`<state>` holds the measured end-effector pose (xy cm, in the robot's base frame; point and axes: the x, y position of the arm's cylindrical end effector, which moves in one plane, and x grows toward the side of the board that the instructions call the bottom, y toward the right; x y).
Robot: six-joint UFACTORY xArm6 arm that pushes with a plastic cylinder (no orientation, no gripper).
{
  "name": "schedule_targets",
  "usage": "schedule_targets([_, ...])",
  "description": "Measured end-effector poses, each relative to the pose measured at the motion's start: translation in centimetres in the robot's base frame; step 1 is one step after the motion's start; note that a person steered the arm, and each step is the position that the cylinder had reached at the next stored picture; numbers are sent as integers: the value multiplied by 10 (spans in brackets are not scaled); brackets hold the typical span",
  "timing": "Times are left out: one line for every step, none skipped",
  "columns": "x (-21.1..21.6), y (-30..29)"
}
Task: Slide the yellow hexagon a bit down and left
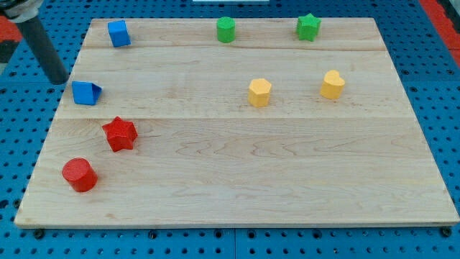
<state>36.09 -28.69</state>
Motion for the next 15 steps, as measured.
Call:
schedule_targets([-4, 33])
schedule_targets([-4, 52])
schedule_targets([-4, 73])
schedule_targets([-4, 79])
schedule_targets([-4, 79])
schedule_targets([7, 108])
schedule_targets([8, 153])
schedule_targets([64, 164])
schedule_targets([127, 252])
schedule_targets([99, 356])
schedule_targets([47, 402])
schedule_targets([31, 403])
schedule_targets([20, 403])
schedule_targets([3, 392])
schedule_targets([-3, 381])
